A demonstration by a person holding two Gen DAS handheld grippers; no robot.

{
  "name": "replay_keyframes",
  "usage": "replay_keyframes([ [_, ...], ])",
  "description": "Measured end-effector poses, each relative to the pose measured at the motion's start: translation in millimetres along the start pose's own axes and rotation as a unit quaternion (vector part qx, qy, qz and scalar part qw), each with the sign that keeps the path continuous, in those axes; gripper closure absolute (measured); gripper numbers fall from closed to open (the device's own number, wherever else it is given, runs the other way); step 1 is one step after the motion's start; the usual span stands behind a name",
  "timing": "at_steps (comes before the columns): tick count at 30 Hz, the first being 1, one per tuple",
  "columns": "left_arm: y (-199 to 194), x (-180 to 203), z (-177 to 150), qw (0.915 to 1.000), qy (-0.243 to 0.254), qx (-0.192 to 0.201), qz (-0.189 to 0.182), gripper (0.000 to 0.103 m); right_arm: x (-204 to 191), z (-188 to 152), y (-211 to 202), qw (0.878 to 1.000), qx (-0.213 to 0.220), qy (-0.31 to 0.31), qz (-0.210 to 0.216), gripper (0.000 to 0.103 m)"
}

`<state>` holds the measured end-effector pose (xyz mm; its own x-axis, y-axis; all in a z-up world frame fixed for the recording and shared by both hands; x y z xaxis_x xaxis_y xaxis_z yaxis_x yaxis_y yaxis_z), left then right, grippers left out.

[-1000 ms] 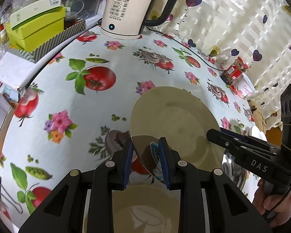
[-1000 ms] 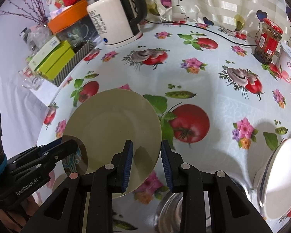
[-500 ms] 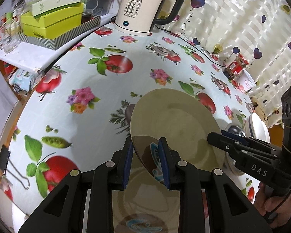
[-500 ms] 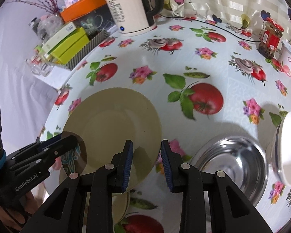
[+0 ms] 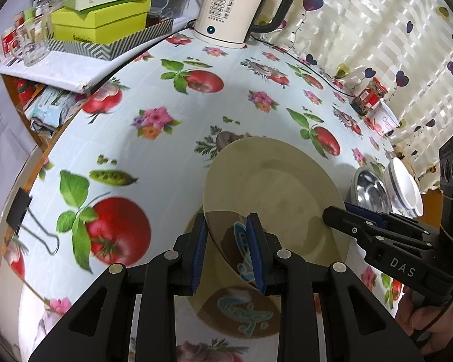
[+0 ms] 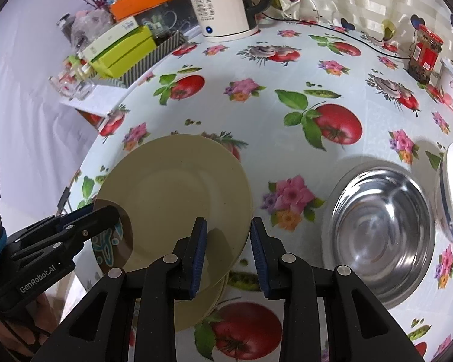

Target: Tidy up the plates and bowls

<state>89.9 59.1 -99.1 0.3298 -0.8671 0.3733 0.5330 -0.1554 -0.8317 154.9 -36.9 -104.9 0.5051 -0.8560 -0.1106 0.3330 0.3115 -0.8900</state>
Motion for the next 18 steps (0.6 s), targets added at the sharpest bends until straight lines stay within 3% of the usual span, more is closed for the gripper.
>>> replay_keyframes([
  [18, -8.6, -16.1, -25.2, 0.9998, -0.004, 0.0, 0.018, 0.075, -26.0, -33.6, 5.8, 1.0, -0.012, -0.02, 0.007, 0.074],
])
Point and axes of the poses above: each gripper's, at about its wrist camera, not at the fingertips, and y roughly the way its jaws point, x to its right, z to its top, the point moved 7 cm from there along y, roughly the way its jaws point, and after that the axes turned 10 degrees about -y, right-handed, at the moved point
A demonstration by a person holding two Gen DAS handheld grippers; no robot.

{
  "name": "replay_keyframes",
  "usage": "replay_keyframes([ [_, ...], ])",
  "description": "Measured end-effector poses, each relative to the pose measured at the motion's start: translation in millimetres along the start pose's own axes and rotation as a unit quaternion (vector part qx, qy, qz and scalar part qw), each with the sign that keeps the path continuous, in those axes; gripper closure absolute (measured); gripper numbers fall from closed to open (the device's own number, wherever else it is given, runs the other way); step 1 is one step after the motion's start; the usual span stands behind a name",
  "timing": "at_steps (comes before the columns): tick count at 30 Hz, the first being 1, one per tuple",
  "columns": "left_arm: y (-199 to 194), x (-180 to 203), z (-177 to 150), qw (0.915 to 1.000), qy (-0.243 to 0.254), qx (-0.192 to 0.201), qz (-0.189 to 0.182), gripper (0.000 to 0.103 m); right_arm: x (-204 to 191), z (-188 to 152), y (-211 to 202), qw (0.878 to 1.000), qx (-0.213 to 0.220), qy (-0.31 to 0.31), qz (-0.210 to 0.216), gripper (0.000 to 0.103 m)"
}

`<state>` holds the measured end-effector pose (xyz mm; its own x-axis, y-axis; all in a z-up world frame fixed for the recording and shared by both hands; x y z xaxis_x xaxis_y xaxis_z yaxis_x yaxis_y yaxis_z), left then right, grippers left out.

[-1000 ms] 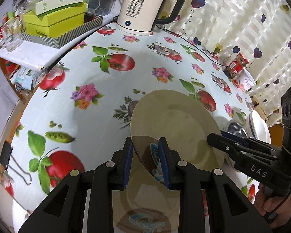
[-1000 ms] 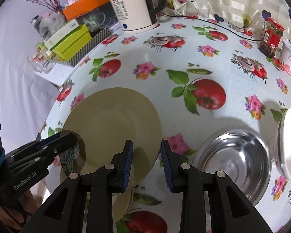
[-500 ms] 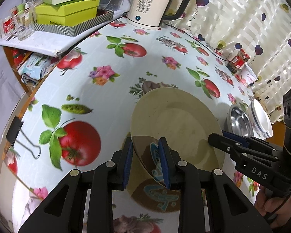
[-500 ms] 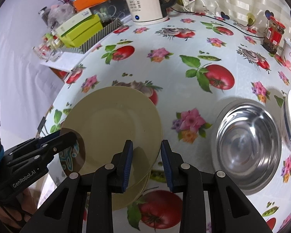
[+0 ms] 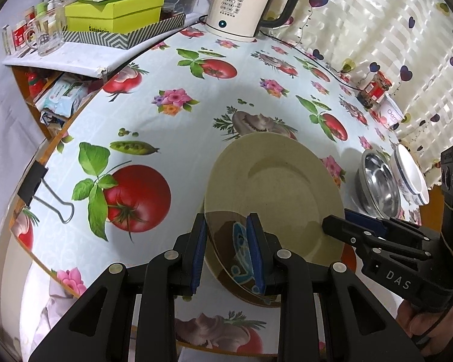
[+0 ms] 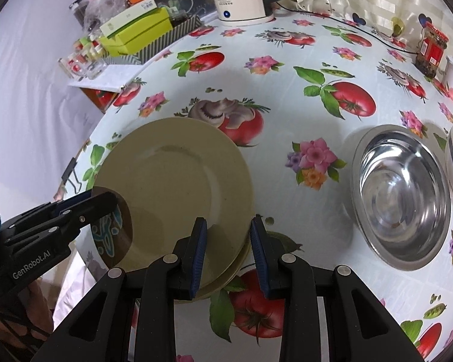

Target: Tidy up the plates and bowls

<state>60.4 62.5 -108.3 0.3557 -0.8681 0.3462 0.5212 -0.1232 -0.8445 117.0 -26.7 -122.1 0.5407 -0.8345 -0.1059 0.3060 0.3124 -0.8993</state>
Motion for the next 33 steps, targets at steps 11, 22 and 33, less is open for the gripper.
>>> replay_keyframes([
  [11, 3.2, -5.7, -10.9, 0.9999, -0.002, -0.008, 0.012, 0.075, -7.1, -5.4, 1.0, 1.0, -0.001, -0.01, -0.001, 0.073],
  [22, 4.3, -4.3, -17.2, 0.9998, 0.008, -0.013, 0.014, 0.074, -9.3, -10.3, -0.4, 1.0, -0.002, -0.019, -0.009, 0.072],
  [33, 3.4, -8.7, -17.7, 0.9999, -0.001, -0.013, -0.004, 0.072, -8.5, -12.6, -4.9, 1.0, 0.003, -0.014, 0.0, 0.072],
])
Point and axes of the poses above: each gripper's, at about its wrist camera, not at the fingertips, and y roughly the way its jaws point, x to its right, z to its top, the point moved 7 cm from there along y, roughly the way its jaws point, and after that the axes turned 10 degrees about -y, right-handed, at the moved point
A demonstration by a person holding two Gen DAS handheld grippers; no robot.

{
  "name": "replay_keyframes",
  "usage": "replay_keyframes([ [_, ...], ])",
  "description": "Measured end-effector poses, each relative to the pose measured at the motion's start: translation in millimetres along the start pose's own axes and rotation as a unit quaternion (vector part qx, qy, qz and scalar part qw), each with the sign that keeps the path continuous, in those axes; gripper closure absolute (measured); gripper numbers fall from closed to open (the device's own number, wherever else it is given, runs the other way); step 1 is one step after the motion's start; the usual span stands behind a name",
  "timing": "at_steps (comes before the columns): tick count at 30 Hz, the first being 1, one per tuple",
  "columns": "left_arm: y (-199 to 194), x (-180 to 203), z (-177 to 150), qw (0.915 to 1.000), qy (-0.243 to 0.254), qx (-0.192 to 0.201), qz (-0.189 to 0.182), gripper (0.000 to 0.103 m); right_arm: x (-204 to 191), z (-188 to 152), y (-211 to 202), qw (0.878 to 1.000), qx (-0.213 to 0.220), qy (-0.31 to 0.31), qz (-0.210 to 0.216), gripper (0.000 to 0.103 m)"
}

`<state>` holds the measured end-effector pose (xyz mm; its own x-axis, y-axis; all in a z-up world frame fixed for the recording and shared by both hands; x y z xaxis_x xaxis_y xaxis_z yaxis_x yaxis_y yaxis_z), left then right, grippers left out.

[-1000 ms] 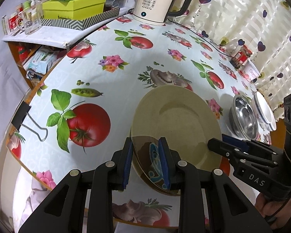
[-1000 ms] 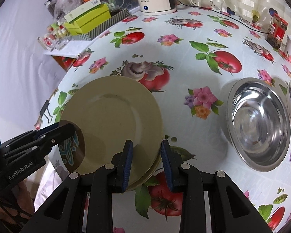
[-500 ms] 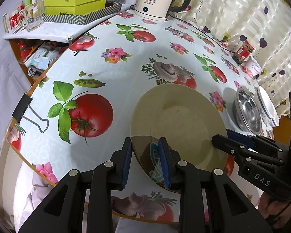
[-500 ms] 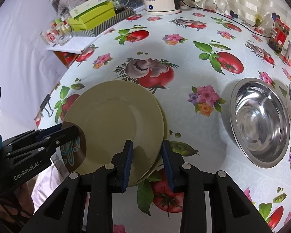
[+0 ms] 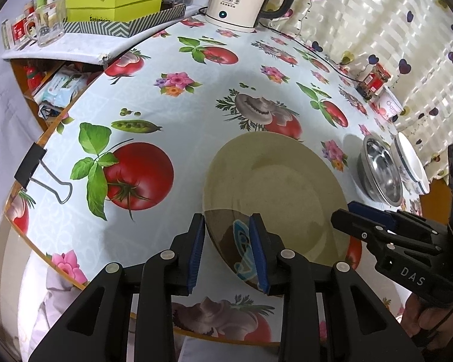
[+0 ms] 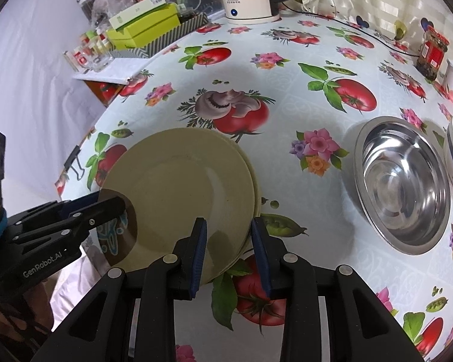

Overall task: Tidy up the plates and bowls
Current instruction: 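Release the plate and grip the rim of the plate stack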

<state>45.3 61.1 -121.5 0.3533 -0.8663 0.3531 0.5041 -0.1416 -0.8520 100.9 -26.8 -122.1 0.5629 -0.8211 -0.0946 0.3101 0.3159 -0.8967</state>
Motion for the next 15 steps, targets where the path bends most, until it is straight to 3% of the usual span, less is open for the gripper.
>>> replay_keyframes([
  [12, 2.3, -3.2, -8.5, 0.9985, -0.037, -0.035, -0.018, 0.071, 1.8, -14.4, 2.5, 0.998, -0.02, 0.041, 0.042, 0.071],
  [15, 4.9, -2.5, -8.6, 0.9983, -0.04, -0.04, -0.016, 0.069, 2.9, -17.0, 3.0, 0.997, -0.027, 0.051, 0.047, 0.064],
])
Point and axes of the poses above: each gripper's, at about its wrist camera, not at the fingertips, and y roughly the way its jaws point, x to its right, z to its top, the point moved 7 cm from there along y, roughly the way its jaws point, and after that the axes turned 10 degrees about -y, right-handed, at the moved point
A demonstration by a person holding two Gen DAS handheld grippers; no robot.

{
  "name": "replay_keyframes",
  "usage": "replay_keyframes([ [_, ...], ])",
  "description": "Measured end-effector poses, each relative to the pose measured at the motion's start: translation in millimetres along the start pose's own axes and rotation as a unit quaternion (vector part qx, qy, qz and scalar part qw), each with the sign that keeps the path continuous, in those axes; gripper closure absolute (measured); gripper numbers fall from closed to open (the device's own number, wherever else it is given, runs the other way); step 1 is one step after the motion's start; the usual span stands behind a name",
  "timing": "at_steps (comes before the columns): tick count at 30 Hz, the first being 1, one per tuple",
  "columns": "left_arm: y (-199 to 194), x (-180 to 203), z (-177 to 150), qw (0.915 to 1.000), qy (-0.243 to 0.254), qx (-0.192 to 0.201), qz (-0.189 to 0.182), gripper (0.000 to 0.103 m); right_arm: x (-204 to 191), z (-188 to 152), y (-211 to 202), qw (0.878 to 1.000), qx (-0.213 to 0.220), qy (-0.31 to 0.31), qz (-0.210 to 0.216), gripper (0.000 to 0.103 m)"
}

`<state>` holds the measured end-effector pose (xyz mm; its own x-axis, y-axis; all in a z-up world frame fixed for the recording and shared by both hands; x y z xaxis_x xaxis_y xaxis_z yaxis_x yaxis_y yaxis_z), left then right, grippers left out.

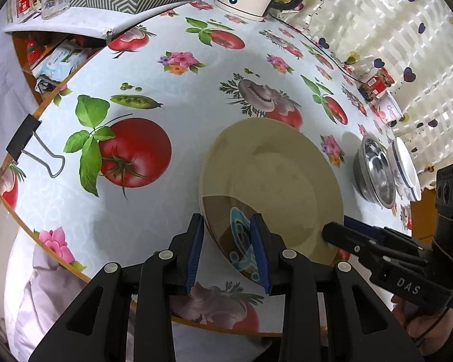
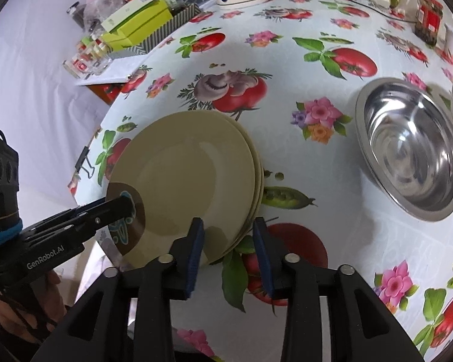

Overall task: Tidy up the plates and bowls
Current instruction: 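Release the plate and grip the rim of the plate stack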

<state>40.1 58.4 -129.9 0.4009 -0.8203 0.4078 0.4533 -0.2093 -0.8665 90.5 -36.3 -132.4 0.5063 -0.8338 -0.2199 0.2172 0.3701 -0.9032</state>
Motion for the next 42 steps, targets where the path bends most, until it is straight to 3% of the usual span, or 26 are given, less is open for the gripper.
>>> replay_keyframes([
  [4, 4.1, 6.3, -0.3, 0.9999, 0.01, -0.002, 0.01, 0.062, -3.8, -0.7, 4.2, 1.0, -0.007, 0.004, 0.015, 0.062],
  [13, 17.1, 23.0, 16.5, 0.9991, 0.035, 0.002, 0.025, 0.054, 0.9, 10.0, 6.5, 1.0, -0.001, 0.001, -0.001, 0.063],
  [22, 35.7, 43.4, 44.3, 0.9984, 0.051, 0.0, 0.022, 0.054, 24.6, 37.3, 10.7, 1.0, 0.008, 0.016, -0.021, 0.062],
  [28, 36.9, 42.7, 54.8, 0.9993, 0.037, -0.002, -0.005, 0.054, 35.4, 50.6, 8.1, 0.999, 0.022, 0.022, -0.03, 0.062],
  [33, 32.3, 32.3, 60.8, 0.9998, 0.013, 0.008, -0.011, 0.054, 39.5, 51.3, 1.3, 0.999, 0.031, 0.022, -0.036, 0.062],
  [42, 30.4, 49.8, 57.2, 0.9991, 0.039, 0.012, -0.009, 0.054, 36.6, 50.3, 3.1, 0.999, 0.031, 0.015, -0.032, 0.063],
])
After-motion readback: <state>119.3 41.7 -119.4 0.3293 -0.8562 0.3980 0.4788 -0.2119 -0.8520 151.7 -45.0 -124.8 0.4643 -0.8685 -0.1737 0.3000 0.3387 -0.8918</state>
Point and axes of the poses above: each gripper's, at about its wrist camera, not at the fingertips, and y roughly the way its jaws point, x to its right, z to its top, the point moved 7 cm from there along y, roughly the way its jaws point, and after that the axes turned 10 degrees about -y, right-handed, at the moved point
